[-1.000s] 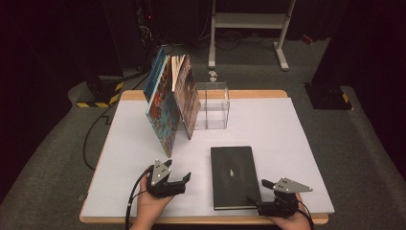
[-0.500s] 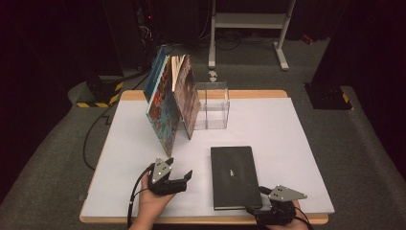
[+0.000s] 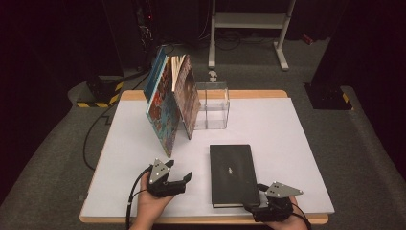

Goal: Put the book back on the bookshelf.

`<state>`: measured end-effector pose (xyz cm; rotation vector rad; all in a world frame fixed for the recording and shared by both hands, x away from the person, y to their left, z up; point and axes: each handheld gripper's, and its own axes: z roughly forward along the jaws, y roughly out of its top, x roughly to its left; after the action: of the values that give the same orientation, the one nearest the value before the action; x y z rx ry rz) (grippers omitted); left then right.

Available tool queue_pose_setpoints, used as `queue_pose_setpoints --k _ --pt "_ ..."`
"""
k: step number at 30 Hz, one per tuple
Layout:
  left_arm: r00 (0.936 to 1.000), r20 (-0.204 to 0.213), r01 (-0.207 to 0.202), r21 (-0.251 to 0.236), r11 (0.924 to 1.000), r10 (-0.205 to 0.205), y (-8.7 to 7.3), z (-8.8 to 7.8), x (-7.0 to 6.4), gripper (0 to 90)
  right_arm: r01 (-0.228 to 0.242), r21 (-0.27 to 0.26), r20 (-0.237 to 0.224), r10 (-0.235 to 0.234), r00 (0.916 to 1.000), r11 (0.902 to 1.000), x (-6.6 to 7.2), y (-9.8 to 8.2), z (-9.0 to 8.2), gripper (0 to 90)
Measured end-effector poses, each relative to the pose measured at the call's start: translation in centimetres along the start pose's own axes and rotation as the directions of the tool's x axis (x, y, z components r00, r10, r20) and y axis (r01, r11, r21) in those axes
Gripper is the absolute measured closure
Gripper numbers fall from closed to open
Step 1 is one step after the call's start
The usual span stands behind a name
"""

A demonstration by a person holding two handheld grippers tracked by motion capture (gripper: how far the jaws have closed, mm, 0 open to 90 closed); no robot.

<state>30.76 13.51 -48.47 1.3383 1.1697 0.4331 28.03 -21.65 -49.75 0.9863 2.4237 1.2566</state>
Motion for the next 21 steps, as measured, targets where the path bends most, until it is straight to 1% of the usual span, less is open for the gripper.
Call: queue_pose_setpoints --k 2,5,8,11,13,15,17,19,21 --pt "0.9999 0.002 0.011 -0.002 0.9999 -0.011 0.1 -0.2 0.1 17.2 -0.001 0.002 0.000 0.001 1.0000 1.0000 -0.2 0.3 0.3 12.0" --pt "1.0000 -0.002 0.003 0.001 1.0000 -0.003 0.0 -0.3 0.3 17.6 -0.003 0.011 0.005 0.003 1.0000 0.9999 -0.3 1.0 1.0 12.0" --pt "0.9999 0.013 -0.006 0.000 1.0000 0.006 0.0 -0.5 0.2 17.5 0.006 0.018 0.011 -0.007 0.9999 0.9998 -0.4 1.6 1.7 11.9" --pt "0.9997 0.023 -0.008 -0.022 0.9997 0.009 0.1 -0.7 0.1 18.1 0.003 0.019 0.012 -0.003 0.9999 0.9998 -0.6 2.1 2.3 11.9" --pt "0.9993 0.037 0.008 -0.023 0.9997 -0.007 0.2 -0.7 0.1 18.1 0.001 0.018 0.010 -0.001 0.9999 0.9998 -0.8 2.4 2.6 11.9" --pt "0.9991 0.041 0.007 -0.018 0.9998 -0.006 0.2 -0.6 0.0 18.9 -0.003 0.014 0.013 0.003 0.9999 0.9999 -0.8 2.5 2.8 11.9" --pt "0.9981 0.061 0.010 -0.019 0.9998 -0.009 0.2 -0.5 -0.2 20.9 -0.010 0.009 0.012 0.010 0.9999 0.9999 -0.8 2.5 2.7 13.6" --pt "0.9973 0.072 0.015 -0.014 0.9998 -0.014 0.2 -0.3 -0.4 21.4 -0.017 -0.016 0.012 0.017 0.9998 0.9997 -0.8 2.4 2.2 19.6" --pt "0.9973 0.071 0.017 -0.001 0.9998 -0.017 0.2 0.3 -0.8 19.9 -0.038 -0.050 0.012 0.039 0.9992 0.9980 -1.0 2.6 1.5 20.1"
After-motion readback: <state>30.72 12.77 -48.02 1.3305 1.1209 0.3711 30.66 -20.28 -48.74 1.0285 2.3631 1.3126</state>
